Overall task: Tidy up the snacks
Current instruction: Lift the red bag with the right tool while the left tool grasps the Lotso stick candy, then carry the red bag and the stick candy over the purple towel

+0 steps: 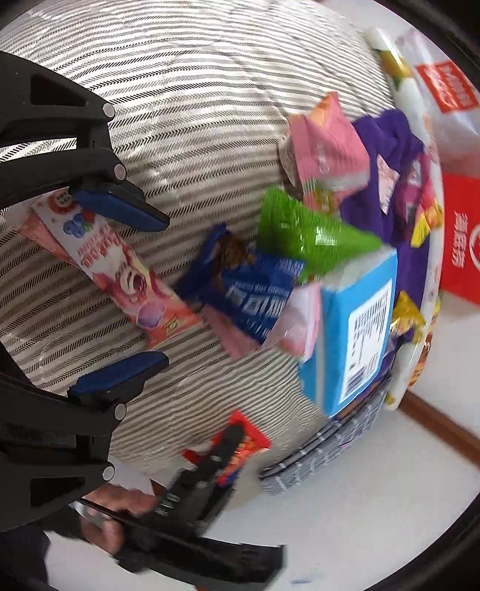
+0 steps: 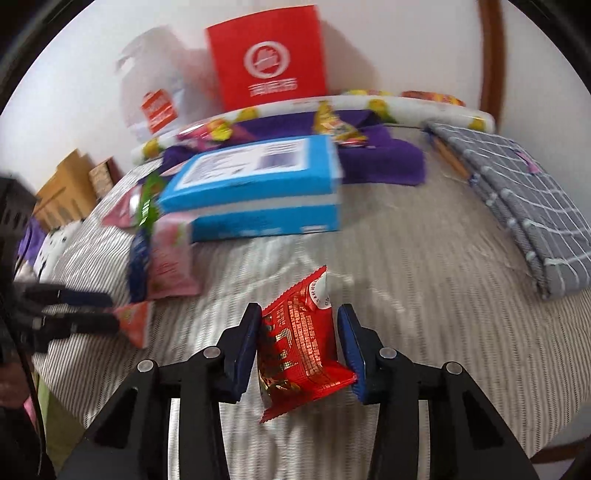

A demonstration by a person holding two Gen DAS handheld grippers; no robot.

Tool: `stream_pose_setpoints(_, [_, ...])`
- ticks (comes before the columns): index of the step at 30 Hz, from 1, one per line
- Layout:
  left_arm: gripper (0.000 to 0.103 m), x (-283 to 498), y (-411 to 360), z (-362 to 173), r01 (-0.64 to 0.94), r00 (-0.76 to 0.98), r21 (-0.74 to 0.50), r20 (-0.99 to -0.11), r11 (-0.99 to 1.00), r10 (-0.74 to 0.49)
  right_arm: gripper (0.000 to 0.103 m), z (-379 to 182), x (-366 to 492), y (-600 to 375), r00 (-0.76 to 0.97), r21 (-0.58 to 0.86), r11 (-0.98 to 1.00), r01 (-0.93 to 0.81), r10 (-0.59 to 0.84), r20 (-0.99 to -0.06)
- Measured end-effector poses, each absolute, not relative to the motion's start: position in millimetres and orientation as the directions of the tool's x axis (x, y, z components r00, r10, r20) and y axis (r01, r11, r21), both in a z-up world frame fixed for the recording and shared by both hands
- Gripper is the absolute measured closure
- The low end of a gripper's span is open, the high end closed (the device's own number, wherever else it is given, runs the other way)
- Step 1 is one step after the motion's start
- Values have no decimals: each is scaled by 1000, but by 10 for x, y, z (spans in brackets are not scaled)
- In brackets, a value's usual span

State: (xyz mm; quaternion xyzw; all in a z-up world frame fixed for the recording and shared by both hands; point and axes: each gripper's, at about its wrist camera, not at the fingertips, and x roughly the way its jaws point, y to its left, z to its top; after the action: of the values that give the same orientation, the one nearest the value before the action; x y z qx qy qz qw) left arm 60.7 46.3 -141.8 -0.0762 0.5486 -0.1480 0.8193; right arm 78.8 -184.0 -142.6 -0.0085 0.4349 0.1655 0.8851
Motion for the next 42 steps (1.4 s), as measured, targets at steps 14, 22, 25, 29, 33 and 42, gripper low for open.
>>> stream_pose_setpoints(14, [83,294,301,-1380,207,377,-191,-889,960,-258,61,-1323,762,-2076,605,134,954,-268,275,-747])
stream_pose_setpoints(22, [84,217,247,-1189,220,416,-210,-863,953,-286,61,-1201,660,-2056,621,134,949,-287,291,-728])
stream_pose_setpoints(25, [84,234,221,-1088,217,431,-220,-852,951,-296,61,-1136,635,-2052,626,134,947,-291,295,-722])
stream_pose_setpoints(29, [84,290,221,-952,214,449,-246,-835,945,-319,61,-1047,628,-2056,635,133,946,-296,299,-712])
stream_pose_setpoints(33, [84,383,195,-788,222,471,-251,-819,942,-329,61,-926,642,-2034,645,124,943,-308,303,-702])
stream_pose_setpoints(42, [84,690,135,-512,225,494,-280,-793,933,-357,61,-640,820,-1944,651,150,930,-334,343,-677])
